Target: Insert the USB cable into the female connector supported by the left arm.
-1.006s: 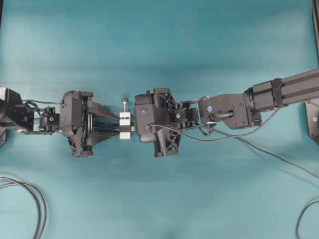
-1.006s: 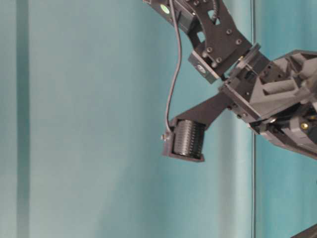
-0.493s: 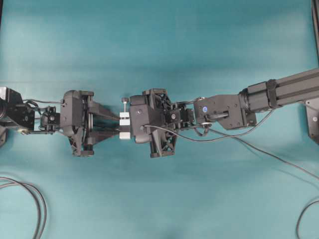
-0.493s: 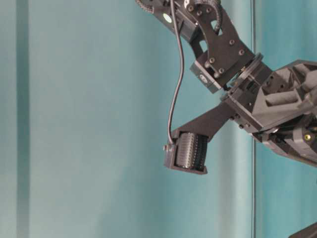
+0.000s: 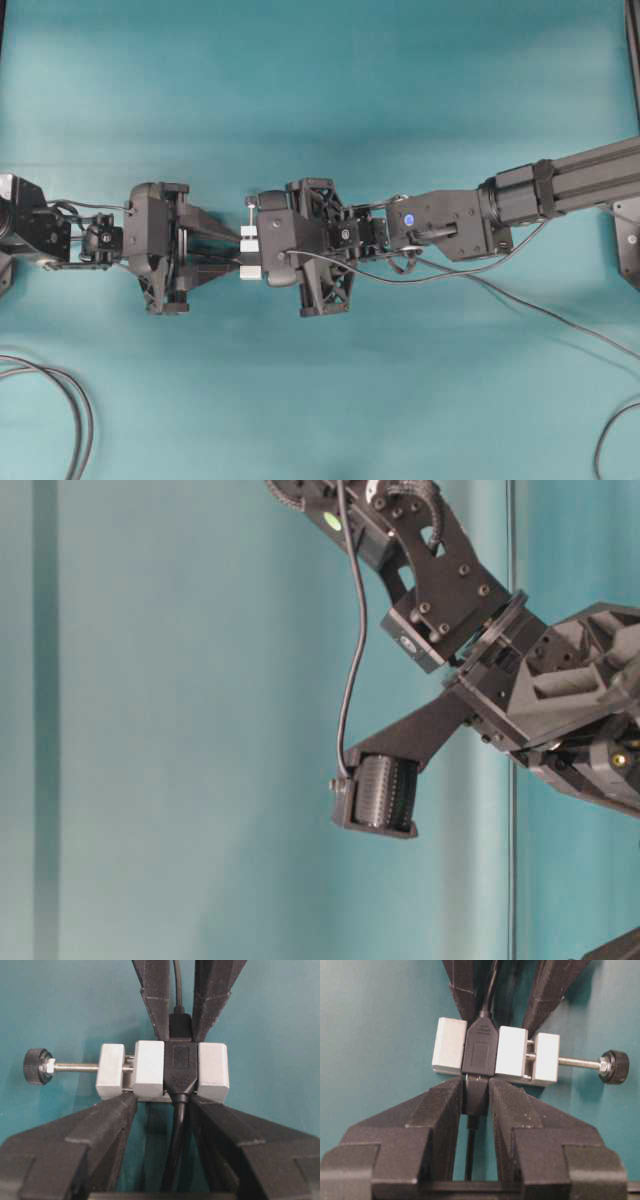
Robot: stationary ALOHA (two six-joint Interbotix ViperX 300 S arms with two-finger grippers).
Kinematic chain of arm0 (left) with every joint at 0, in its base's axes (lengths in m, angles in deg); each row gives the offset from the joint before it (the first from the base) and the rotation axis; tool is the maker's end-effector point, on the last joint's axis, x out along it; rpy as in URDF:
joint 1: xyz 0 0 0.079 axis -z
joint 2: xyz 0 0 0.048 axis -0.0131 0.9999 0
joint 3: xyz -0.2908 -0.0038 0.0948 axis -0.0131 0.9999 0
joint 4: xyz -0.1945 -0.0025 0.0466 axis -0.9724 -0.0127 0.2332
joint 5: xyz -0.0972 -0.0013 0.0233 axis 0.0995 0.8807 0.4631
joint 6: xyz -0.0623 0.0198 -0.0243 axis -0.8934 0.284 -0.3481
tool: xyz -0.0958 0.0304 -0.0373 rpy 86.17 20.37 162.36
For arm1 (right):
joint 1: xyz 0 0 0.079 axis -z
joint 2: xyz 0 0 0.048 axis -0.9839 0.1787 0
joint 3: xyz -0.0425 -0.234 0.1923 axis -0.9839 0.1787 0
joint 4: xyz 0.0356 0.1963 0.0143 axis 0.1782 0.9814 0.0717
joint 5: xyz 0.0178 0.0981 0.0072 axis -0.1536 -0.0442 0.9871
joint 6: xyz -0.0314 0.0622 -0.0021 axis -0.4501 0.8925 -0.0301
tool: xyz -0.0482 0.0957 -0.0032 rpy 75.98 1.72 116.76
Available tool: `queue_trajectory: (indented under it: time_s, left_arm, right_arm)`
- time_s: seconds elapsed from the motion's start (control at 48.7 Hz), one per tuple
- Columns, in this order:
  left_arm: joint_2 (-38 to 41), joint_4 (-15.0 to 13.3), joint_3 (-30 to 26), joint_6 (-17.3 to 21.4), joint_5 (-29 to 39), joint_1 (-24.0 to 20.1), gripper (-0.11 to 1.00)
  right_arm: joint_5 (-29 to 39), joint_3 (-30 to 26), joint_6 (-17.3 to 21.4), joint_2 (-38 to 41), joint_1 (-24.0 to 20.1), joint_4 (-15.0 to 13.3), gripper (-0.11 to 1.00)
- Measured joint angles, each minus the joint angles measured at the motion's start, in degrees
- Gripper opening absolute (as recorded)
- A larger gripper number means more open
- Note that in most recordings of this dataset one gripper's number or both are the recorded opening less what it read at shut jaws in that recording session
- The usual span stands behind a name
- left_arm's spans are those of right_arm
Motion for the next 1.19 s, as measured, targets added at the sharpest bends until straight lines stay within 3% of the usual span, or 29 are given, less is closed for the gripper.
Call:
queue_trajectory:
  time_s: [0.185, 0.349, 0.41, 0.534, 0.862, 1.026, 1.19]
  left_arm:
    - [-0.4, 0.1, -0.7, 0.0, 1.1, 0.0, 0.63]
    - [-1.7, 0.0, -1.1, -0.1, 2.1, 0.0, 0.63]
    - [-2.4, 0.1, -0.6, -0.1, 2.5, 0.0, 0.63]
    - [-5.7, 0.1, 2.2, -0.1, 3.3, 0.4, 0.63]
    - [-21.5, 0.1, 10.2, -1.2, 10.1, 0.5, 0.63]
    - [-29.7, 0.1, 10.3, -1.2, 19.3, 0.5, 0.63]
    - [-37.3, 0.0, 10.8, -1.2, 24.3, 0.4, 0.63]
  right_arm:
    - [3.0, -0.1, 2.1, -1.0, 0.2, -0.1, 0.25]
    - [4.6, -0.1, 4.4, -2.2, 0.6, -0.1, 0.73]
    - [5.1, 0.0, 4.7, -2.7, 0.8, -0.1, 0.83]
    - [5.4, 2.0, 4.7, -5.4, 0.8, -0.1, 0.76]
    - [4.7, 15.0, 5.3, -20.2, 1.2, -0.1, 0.77]
    - [0.2, 21.7, 7.1, -27.1, 1.4, -0.1, 0.77]
    - [-7.6, 29.6, 7.7, -33.5, 1.7, -0.1, 0.77]
